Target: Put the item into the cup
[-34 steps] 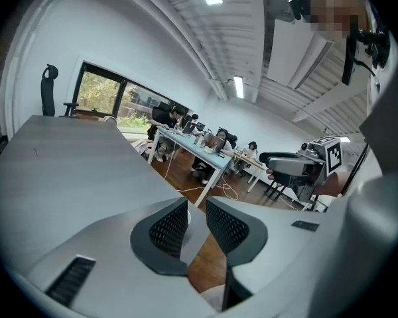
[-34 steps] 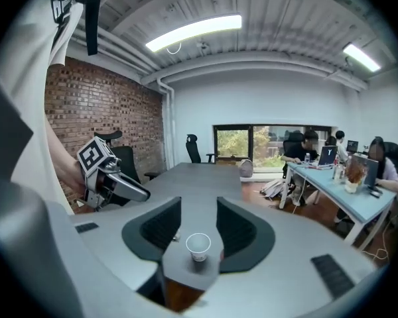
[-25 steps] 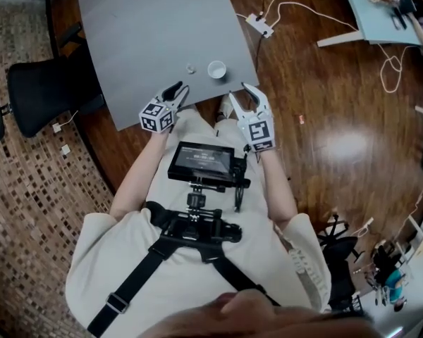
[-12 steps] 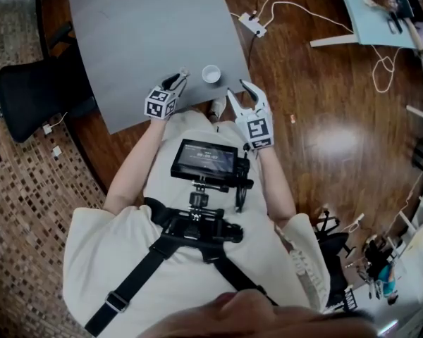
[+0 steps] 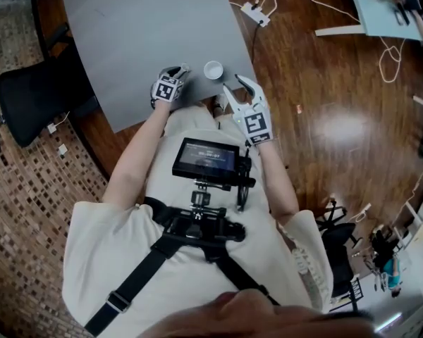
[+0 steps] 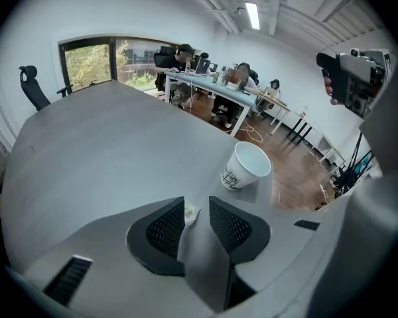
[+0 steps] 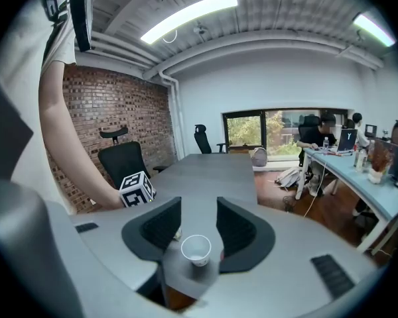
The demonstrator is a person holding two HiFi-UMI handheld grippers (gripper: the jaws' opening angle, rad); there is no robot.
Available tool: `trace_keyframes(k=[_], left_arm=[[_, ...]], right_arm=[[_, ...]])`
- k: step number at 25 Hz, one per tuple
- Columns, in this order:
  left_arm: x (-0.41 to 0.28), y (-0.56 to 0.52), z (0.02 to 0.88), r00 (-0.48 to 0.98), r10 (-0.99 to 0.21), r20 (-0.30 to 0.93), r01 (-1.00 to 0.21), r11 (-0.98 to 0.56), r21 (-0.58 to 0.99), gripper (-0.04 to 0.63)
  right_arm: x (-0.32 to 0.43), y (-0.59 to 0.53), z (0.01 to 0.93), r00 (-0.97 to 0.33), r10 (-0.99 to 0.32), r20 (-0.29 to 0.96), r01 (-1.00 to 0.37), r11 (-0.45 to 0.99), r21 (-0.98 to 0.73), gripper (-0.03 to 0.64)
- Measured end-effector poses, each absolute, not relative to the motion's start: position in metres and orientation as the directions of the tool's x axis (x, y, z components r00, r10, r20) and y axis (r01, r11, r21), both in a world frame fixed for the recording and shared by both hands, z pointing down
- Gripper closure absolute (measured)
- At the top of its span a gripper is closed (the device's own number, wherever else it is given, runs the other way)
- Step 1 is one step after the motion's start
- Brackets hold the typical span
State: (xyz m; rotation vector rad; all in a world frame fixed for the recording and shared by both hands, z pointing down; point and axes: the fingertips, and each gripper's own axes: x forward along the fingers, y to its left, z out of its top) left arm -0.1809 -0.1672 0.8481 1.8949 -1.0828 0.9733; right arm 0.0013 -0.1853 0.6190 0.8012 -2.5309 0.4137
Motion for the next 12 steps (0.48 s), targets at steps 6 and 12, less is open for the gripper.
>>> trace_keyframes(k=[6,12], left_arm=[[-0.186,-0.175,0.86,0.324,-0.293,0.9,-0.887,-0.425,0.181,0.477],[-0.192,-0.175,0.894,0.287,-0.24,0.927,-0.883,-0.441,0.16,0.477]], right_arm=[[0.004,-0.19,0.619,-0.719,-0.476,0.507,-0.623,0.764,-0.165,0.436],[0.012,-0.197,0.637,-0.703,-0.486,0.52,-0.645,0.742,-0.18,0.436]])
